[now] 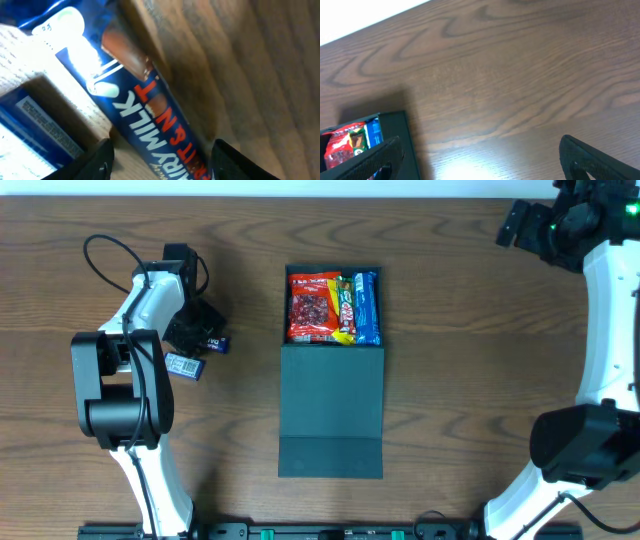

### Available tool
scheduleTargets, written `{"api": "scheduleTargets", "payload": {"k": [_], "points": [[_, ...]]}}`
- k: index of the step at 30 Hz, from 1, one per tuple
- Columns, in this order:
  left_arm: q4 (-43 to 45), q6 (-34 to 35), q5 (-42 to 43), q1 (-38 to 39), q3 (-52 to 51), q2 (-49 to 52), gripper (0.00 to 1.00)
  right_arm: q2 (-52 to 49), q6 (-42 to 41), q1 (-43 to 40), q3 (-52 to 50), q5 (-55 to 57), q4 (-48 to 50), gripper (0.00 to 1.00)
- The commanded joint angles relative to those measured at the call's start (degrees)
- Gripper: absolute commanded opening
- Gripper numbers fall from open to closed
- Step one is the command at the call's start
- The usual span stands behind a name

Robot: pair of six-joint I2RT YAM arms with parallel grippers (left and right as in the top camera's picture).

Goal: Pack container
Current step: 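Move the left gripper to the Dairy Milk bar and grasp it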

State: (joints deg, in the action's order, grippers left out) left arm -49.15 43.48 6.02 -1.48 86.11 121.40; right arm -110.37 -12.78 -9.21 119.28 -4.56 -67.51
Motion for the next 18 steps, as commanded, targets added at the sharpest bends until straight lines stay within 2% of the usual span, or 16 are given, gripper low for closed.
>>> {"api": "scheduleTargets", "payload": {"k": [1, 18], "points": [[0.3, 0.4, -0.5, -0.6, -0.3, 0.1, 0.61, 0.8, -0.5, 0.1, -0.2, -0.4, -0.5, 0.99], [1.5, 0.4, 0.0, -1.2, -0.9, 0.2, 0.59, 0.8, -0.5, 0.1, -0.2, -0.4, -1.1, 0.99]]}}
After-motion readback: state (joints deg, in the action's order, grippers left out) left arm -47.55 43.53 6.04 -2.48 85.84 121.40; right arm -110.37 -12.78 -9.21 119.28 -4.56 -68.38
